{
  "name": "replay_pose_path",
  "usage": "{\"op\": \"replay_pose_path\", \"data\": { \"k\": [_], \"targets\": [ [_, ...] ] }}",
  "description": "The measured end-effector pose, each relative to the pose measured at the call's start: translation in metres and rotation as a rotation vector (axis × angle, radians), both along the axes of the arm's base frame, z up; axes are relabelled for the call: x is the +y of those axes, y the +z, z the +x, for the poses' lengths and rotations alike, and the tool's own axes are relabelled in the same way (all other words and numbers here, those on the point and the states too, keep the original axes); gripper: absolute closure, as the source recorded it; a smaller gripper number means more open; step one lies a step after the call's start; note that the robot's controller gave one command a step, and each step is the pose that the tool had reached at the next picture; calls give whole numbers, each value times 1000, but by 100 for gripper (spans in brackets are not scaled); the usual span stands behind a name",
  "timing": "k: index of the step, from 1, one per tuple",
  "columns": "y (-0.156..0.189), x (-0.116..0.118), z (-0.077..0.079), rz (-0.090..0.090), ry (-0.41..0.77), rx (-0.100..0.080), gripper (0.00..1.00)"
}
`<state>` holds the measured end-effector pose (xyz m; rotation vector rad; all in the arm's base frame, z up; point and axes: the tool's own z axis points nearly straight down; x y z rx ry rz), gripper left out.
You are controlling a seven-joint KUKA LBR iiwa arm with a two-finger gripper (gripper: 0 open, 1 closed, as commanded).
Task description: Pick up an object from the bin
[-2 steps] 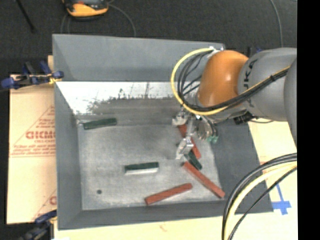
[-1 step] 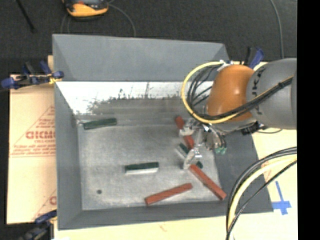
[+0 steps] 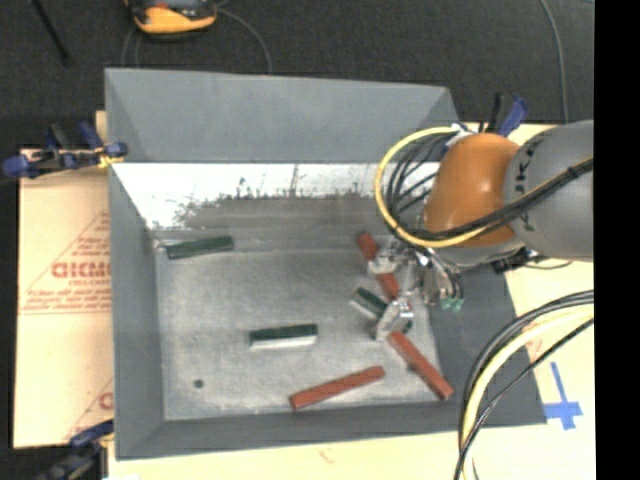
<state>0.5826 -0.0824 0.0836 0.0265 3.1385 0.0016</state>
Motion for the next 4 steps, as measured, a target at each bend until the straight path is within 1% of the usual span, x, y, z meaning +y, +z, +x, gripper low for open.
{"op": "replay_pose_path", "data": {
  "k": [1,2,3,4],
  "targets": [
    [-3,-20,-6,-6,52,-2,0],
    [-6,14,-7,-9,194,-3,0],
    [-5,-72,31,17,279,4,100],
    [-5,-72,31,17,278,4,100]
  ]
}}
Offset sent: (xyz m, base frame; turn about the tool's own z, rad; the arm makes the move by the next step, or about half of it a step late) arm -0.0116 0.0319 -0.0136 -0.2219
